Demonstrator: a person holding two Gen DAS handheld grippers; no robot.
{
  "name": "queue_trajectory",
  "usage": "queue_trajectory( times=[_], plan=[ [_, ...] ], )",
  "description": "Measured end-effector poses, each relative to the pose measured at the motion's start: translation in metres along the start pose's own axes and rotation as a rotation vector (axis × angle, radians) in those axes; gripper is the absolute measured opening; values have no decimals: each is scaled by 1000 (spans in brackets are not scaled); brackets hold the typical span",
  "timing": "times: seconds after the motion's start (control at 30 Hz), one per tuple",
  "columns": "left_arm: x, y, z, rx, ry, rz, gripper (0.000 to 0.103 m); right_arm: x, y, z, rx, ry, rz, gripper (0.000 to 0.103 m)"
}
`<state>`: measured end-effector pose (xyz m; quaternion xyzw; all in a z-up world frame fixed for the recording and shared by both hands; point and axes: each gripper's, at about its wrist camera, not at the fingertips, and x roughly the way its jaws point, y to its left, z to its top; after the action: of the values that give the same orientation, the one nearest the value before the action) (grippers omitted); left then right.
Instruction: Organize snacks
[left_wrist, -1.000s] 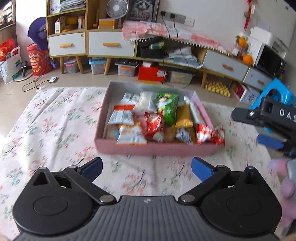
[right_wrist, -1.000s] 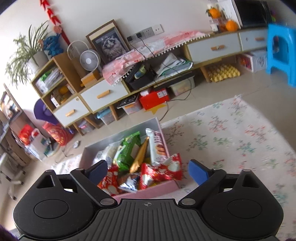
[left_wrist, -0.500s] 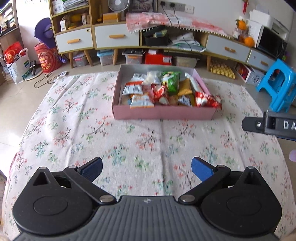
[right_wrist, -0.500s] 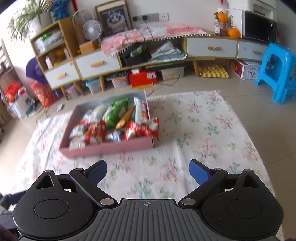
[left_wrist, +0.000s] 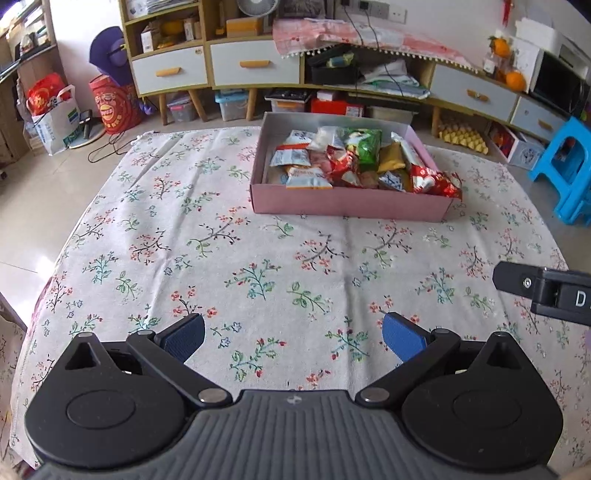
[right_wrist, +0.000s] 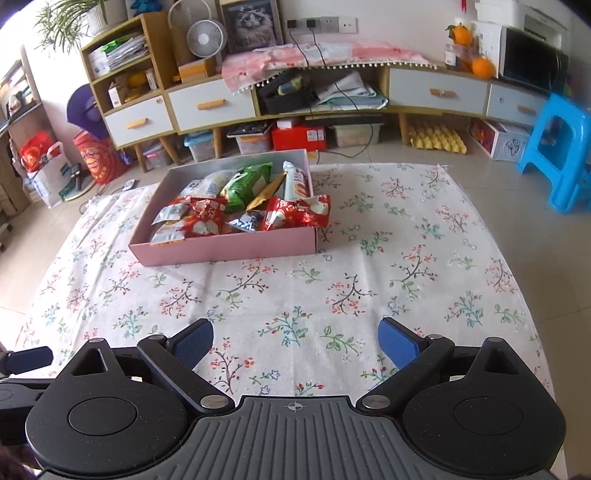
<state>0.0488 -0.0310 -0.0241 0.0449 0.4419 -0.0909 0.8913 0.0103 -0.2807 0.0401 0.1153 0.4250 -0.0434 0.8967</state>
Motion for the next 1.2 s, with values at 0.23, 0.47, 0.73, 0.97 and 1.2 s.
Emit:
queue_trajectory(
  times=[0.23, 0.47, 0.73, 0.97, 1.2],
  plan=[
    [-4, -1, -1, 29, -33, 43, 103, 6, 3, -2, -22, 15, -3, 97],
    [-5, -1, -3, 28, -25, 32, 103, 5, 8, -5, -38, 19, 5, 97],
    [-6, -3, -3, 33, -25, 37, 103, 5, 8, -5, -35, 27, 12, 97],
    [-6, -3, -3, 34, -19, 28, 103, 7, 9, -6, -38, 31, 12, 97],
    [-5, -2, -3, 32, -15, 29, 103, 7, 10, -7, -41, 34, 12, 97]
  ],
)
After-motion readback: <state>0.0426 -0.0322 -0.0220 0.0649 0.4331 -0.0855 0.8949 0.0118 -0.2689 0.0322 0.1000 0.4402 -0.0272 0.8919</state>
